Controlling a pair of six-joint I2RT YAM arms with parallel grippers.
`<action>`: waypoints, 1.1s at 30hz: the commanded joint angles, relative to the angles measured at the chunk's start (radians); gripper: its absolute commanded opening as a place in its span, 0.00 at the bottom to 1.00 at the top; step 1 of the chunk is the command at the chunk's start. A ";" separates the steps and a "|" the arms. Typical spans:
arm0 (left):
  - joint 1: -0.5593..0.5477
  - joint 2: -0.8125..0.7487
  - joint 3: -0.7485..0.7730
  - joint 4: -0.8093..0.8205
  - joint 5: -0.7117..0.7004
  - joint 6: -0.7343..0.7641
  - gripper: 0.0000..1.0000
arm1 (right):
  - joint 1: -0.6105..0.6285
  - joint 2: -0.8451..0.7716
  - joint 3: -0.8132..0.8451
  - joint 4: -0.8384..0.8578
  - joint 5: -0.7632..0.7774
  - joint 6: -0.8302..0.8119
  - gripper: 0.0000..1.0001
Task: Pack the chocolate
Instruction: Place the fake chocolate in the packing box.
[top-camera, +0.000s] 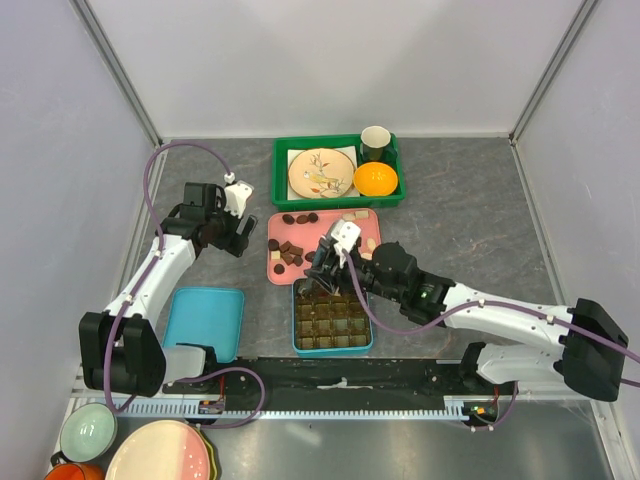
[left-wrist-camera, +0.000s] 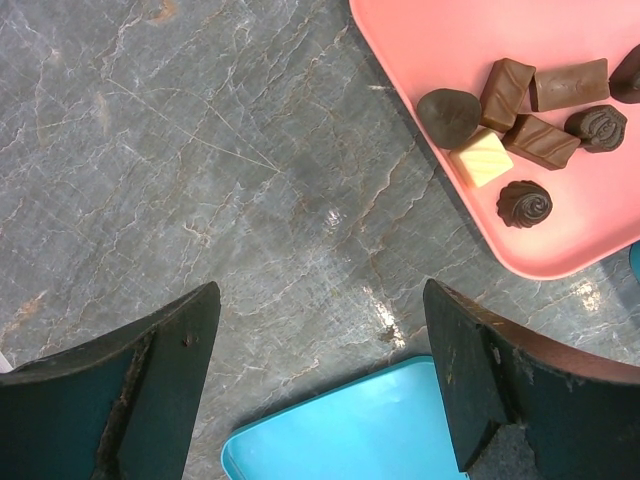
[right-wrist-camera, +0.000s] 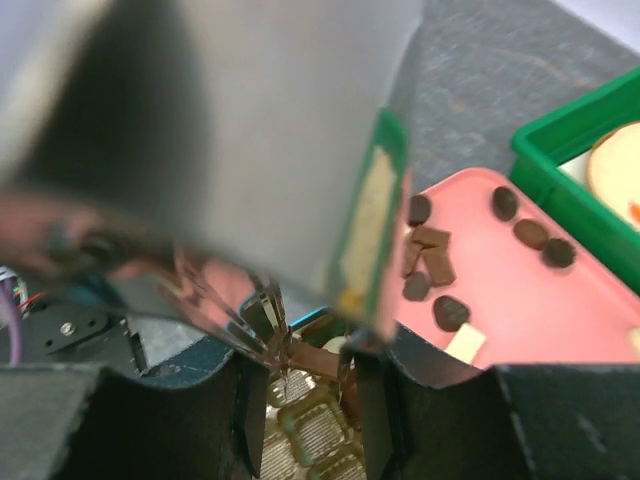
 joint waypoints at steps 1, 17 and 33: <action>0.007 -0.026 -0.001 -0.006 0.011 0.015 0.89 | 0.039 -0.011 -0.006 0.033 0.026 0.037 0.31; 0.007 -0.033 -0.007 -0.011 0.011 0.020 0.90 | 0.066 0.063 0.021 0.074 0.017 0.080 0.47; 0.007 -0.047 -0.009 -0.012 0.011 0.024 0.91 | 0.066 0.043 0.067 0.049 0.040 0.043 0.49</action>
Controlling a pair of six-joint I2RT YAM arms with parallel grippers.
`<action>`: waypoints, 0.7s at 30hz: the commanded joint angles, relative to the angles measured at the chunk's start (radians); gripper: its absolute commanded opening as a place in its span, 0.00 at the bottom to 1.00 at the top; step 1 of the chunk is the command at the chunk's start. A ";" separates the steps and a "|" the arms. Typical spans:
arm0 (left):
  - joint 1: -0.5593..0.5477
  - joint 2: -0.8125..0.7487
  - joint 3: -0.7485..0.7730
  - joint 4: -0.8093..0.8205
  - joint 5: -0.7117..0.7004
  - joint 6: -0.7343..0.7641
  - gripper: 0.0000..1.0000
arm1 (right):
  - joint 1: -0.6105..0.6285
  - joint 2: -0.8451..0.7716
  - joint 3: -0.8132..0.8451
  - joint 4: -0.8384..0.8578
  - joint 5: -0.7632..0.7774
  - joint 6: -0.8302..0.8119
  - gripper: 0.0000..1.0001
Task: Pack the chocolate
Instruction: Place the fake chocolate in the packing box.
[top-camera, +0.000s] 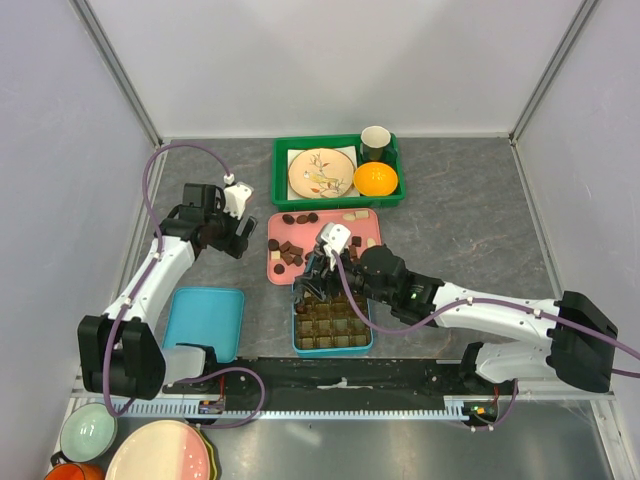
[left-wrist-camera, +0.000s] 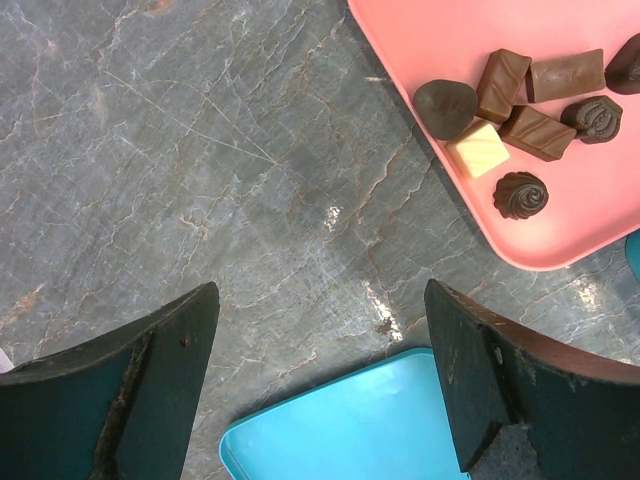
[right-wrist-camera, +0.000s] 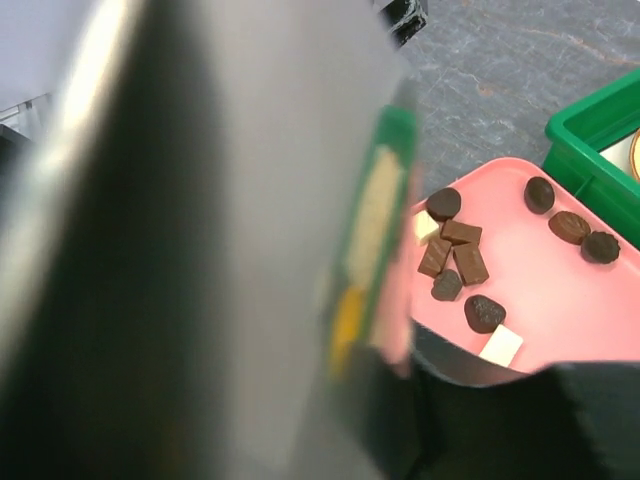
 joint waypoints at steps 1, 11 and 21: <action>0.007 -0.033 -0.008 0.007 0.012 0.025 0.91 | 0.006 -0.027 0.051 0.047 0.042 -0.018 0.45; 0.007 -0.033 0.001 0.008 0.015 0.020 0.90 | -0.012 0.063 0.152 0.142 0.154 -0.140 0.30; 0.007 -0.023 0.014 0.008 0.022 0.011 0.90 | -0.161 0.327 0.269 0.292 0.078 -0.154 0.28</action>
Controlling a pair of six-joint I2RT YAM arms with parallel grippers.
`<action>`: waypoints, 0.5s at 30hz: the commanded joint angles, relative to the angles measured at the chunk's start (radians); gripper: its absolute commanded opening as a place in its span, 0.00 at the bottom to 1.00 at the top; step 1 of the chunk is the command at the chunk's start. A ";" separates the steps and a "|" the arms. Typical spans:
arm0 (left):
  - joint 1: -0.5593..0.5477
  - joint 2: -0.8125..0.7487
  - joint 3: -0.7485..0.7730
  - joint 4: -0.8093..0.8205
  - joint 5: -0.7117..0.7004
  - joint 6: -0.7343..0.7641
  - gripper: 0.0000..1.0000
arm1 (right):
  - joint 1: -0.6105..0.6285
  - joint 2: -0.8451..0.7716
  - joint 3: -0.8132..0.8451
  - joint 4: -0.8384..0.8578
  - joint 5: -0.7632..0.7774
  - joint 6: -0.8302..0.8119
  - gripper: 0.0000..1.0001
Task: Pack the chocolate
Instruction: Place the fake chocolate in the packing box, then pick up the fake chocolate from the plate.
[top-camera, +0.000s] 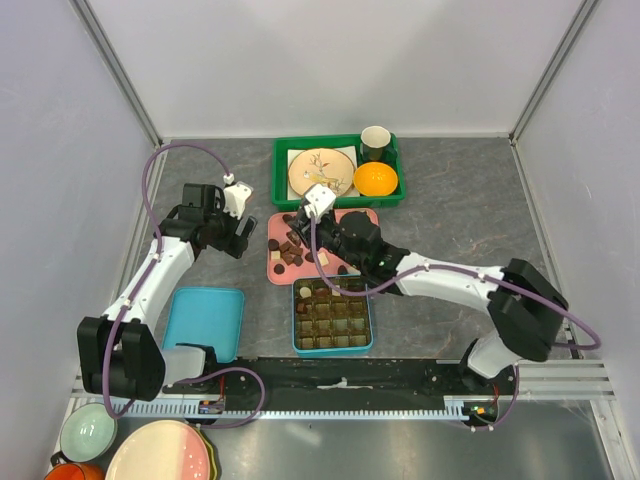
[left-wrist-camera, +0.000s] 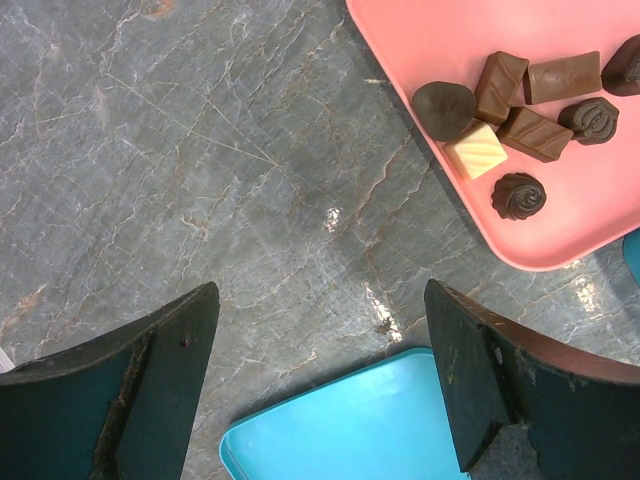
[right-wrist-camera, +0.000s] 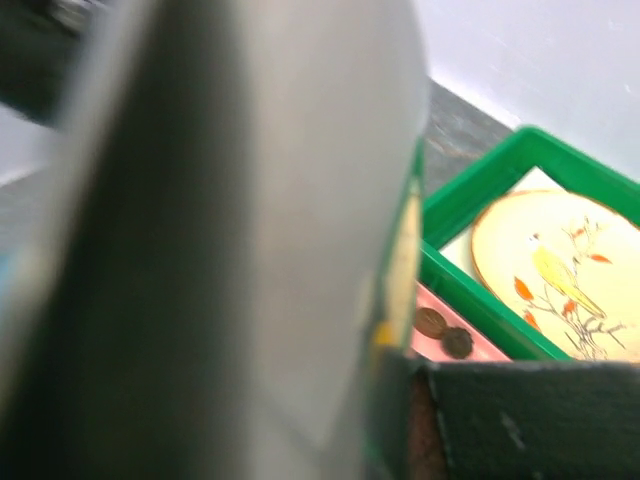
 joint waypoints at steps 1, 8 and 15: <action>0.007 -0.017 0.014 0.008 0.019 0.014 0.90 | -0.052 0.090 0.072 0.097 -0.054 -0.014 0.28; 0.007 -0.012 0.012 0.010 0.013 0.017 0.90 | -0.114 0.167 0.067 0.128 -0.127 -0.008 0.33; 0.007 -0.010 0.014 0.013 0.010 0.017 0.90 | -0.126 0.212 0.067 0.133 -0.163 -0.005 0.42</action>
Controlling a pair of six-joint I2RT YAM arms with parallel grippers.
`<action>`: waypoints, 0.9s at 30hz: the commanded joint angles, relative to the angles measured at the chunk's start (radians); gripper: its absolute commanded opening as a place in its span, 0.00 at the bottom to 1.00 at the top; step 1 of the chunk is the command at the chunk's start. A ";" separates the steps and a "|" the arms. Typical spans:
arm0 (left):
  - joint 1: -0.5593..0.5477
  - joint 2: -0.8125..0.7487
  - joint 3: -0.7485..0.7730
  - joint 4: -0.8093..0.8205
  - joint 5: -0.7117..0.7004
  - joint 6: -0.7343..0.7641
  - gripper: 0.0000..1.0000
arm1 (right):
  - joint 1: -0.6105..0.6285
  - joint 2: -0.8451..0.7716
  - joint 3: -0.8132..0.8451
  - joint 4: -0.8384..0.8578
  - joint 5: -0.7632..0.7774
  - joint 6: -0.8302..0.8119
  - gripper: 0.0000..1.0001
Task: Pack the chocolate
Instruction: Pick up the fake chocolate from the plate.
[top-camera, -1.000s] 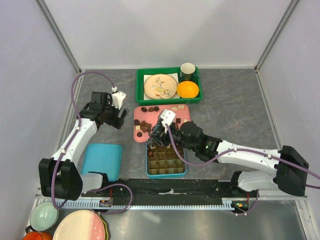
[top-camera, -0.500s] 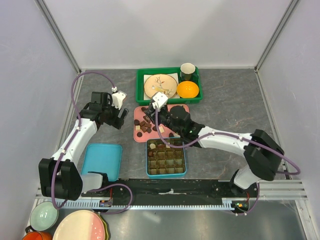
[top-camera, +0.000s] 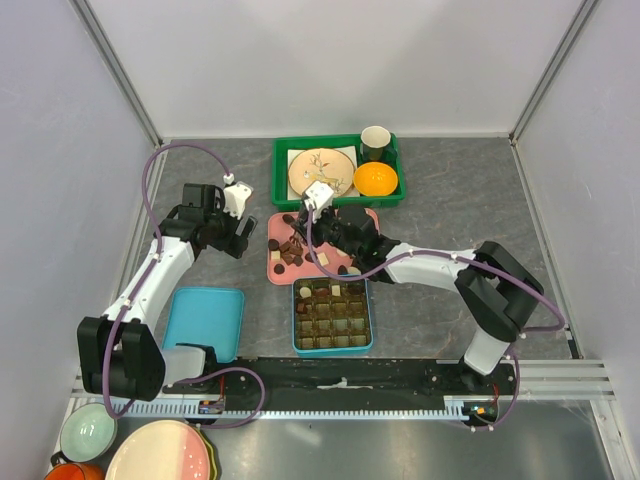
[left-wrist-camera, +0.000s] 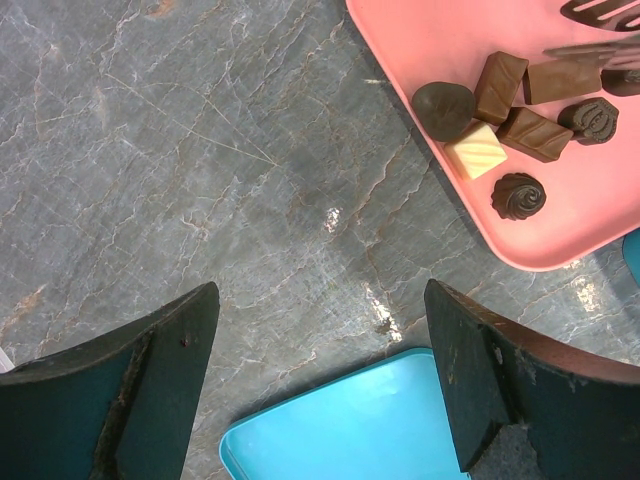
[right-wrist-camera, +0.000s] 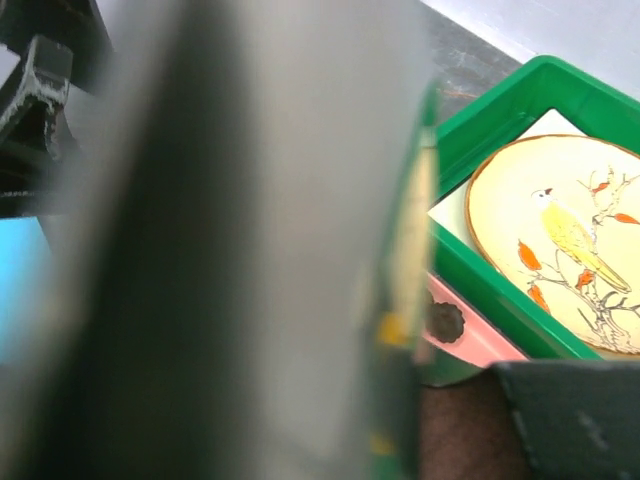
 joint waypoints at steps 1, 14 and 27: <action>0.007 -0.010 0.014 0.014 0.009 0.017 0.90 | -0.005 0.024 0.038 0.069 -0.048 -0.004 0.43; 0.007 -0.017 0.014 0.010 0.002 0.025 0.90 | -0.028 0.076 0.066 0.047 -0.093 -0.018 0.47; 0.007 -0.020 0.014 0.010 0.006 0.025 0.90 | -0.028 0.016 0.048 0.070 -0.113 0.000 0.48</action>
